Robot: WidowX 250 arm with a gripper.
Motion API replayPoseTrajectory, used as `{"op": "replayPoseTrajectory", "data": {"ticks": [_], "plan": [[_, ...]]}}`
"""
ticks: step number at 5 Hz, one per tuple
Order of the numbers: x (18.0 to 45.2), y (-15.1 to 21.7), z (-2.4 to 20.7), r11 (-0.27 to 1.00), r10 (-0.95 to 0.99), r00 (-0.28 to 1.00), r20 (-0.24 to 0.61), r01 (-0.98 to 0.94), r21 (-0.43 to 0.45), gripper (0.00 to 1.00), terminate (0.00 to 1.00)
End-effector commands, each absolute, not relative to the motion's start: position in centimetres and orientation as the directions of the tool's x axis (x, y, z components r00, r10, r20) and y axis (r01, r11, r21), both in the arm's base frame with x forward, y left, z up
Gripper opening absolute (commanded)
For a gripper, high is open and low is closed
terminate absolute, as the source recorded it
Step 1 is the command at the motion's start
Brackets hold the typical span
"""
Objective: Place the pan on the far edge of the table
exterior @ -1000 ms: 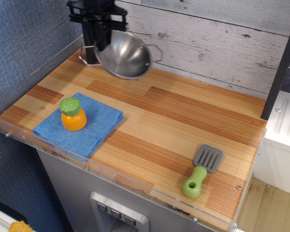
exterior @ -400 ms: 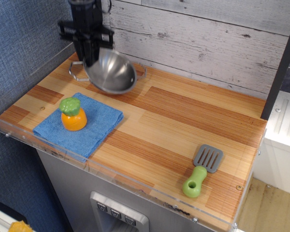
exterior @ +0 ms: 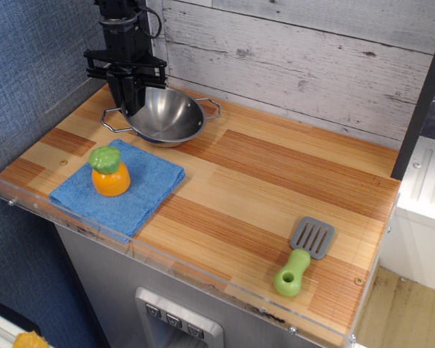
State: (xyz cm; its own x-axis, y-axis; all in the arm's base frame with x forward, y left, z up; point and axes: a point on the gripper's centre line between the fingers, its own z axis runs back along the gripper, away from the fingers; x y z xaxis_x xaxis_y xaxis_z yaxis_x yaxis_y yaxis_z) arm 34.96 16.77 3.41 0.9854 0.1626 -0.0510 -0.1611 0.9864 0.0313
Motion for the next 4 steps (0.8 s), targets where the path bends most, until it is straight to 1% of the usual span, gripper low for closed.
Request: {"op": "replayPoseTrajectory", "data": {"ticks": [1, 2, 3, 4], "plan": [[34.4, 16.7, 4.9, 0.987, 0.147, 0.989, -0.007, -0.146, 0.065, 1.0, 0.0], [34.7, 16.5, 5.5, 0.987, 0.146, 0.989, 0.017, -0.147, 0.061, 1.0, 0.0], [35.1, 16.5, 7.8, 0.985, 0.164, 0.983, 0.078, -0.168, 0.043, 1.0, 0.0], [35.5, 16.2, 11.6, 0.977, 0.211, 0.969, 0.126, -0.214, 0.006, 1.0, 0.0]]}}
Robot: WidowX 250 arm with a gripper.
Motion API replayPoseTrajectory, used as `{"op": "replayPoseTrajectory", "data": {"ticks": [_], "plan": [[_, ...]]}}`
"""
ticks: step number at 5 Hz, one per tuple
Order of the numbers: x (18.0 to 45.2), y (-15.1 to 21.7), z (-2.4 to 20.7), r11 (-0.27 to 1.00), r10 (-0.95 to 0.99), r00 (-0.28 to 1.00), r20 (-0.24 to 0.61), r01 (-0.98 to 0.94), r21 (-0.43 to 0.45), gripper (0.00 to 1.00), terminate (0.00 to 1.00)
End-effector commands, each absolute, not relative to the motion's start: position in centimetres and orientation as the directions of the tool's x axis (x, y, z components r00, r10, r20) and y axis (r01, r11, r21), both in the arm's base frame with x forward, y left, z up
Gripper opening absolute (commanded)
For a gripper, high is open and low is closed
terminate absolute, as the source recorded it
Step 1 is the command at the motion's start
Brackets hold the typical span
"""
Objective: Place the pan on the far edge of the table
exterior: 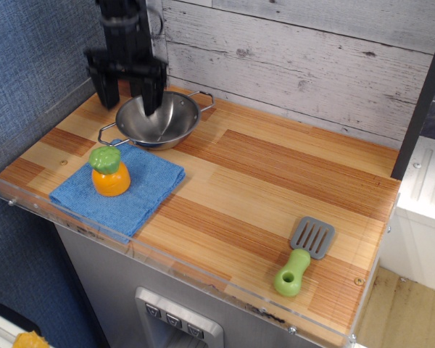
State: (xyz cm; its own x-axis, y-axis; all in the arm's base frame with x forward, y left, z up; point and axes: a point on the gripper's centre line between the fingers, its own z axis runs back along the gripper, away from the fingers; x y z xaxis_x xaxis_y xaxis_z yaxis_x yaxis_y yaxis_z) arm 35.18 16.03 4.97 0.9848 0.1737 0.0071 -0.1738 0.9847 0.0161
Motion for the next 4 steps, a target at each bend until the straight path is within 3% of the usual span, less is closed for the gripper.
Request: {"op": "replayPoseTrajectory", "data": {"ticks": [1, 4], "plan": [[34.5, 14.7, 14.1, 0.97, 0.239, 0.957, 0.164, -0.241, -0.003, 1.0, 0.0], [31.8, 6.2, 14.9, 0.998, 0.034, 0.98, 0.195, -0.044, 0.043, 1.0, 0.0]]}}
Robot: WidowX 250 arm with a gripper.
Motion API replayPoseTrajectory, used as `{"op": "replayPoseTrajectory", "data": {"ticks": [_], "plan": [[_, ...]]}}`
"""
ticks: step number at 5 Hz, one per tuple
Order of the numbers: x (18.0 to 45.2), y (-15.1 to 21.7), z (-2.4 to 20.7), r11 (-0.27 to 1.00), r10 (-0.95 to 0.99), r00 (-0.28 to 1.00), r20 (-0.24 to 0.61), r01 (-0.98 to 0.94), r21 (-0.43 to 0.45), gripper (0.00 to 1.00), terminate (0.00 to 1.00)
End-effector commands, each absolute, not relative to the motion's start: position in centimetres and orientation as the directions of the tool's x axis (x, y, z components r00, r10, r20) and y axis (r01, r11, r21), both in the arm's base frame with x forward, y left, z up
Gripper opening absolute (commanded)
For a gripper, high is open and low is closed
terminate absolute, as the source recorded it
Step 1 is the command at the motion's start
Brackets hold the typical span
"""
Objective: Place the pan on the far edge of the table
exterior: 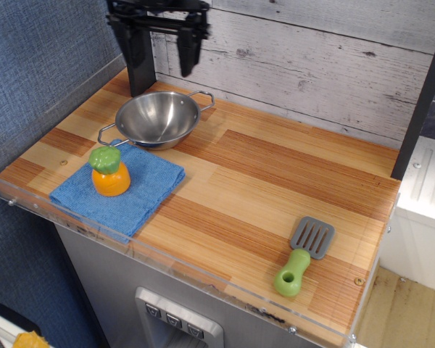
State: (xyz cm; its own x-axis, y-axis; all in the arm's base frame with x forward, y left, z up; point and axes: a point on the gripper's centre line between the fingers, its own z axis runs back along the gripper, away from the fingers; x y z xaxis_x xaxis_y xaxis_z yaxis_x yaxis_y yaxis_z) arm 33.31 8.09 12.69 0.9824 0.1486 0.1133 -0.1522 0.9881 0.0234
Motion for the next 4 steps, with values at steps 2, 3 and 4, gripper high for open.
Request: {"op": "replayPoseTrajectory", "data": {"ticks": [2, 3, 4], "plan": [[31.2, 5.56, 15.29, 0.998, -0.02, 0.98, 0.2, 0.007, 0.067, 1.0, 0.0], [31.2, 5.56, 15.29, 0.998, -0.02, 0.98, 0.2, 0.007, 0.067, 1.0, 0.0], [31.2, 5.56, 15.29, 0.998, -0.02, 0.98, 0.2, 0.007, 0.067, 1.0, 1.0]]}}
